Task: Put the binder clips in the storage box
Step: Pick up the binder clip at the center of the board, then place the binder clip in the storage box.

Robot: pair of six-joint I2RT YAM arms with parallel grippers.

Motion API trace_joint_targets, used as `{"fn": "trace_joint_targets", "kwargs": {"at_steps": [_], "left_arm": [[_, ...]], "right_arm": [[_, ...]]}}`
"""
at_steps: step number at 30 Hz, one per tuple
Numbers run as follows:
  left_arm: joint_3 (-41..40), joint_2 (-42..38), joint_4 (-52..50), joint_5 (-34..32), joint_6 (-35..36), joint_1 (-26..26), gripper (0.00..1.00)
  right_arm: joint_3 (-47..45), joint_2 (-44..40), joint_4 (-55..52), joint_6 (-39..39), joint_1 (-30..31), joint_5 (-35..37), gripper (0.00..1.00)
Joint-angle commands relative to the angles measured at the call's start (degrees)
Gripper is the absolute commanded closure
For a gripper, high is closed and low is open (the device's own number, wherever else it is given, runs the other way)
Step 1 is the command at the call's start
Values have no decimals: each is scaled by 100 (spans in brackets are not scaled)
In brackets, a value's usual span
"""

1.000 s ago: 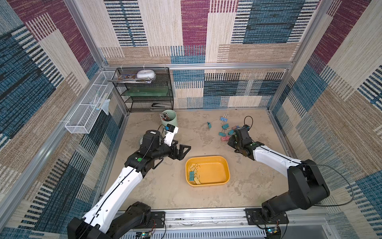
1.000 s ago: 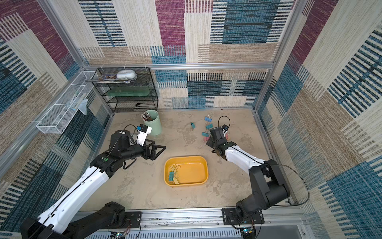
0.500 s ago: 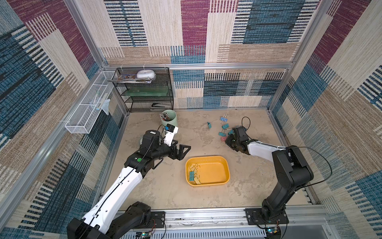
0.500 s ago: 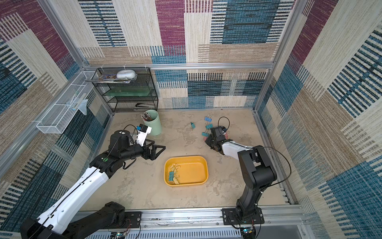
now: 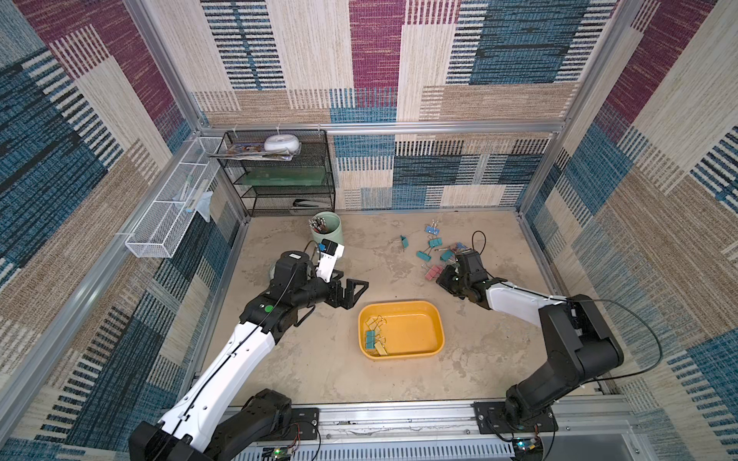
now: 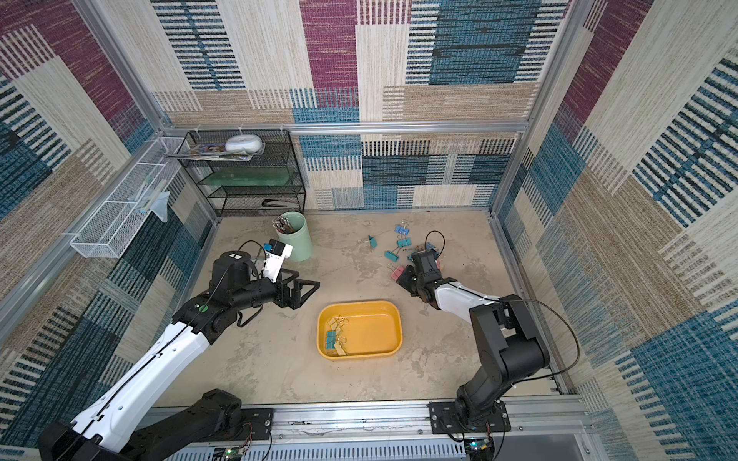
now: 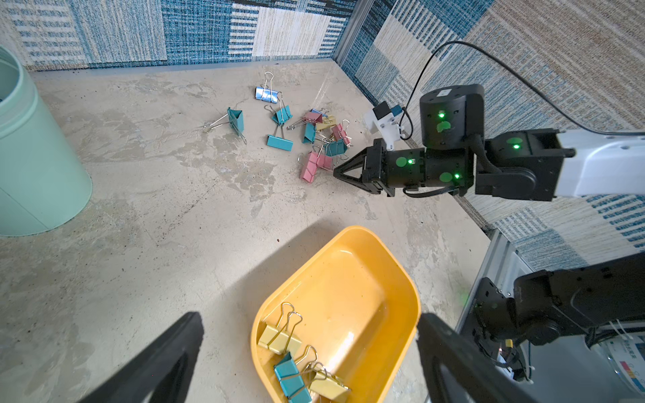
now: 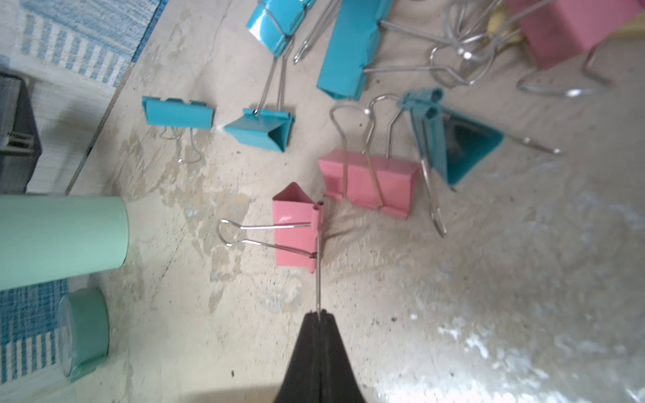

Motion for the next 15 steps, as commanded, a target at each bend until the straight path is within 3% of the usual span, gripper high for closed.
{"fn": "trace_joint_targets", "kwargs": {"at_steps": [1, 9, 15], "left_arm": [[4, 17, 110, 24, 59, 4, 0], [5, 43, 116, 30, 54, 4, 0], [15, 50, 107, 47, 36, 3, 0]], "right_arm": [[-166, -530, 133, -292, 43, -343, 100], [-586, -2315, -108, -893, 297, -989, 100], [-581, -2813, -518, -1540, 1336, -1432, 100]]}}
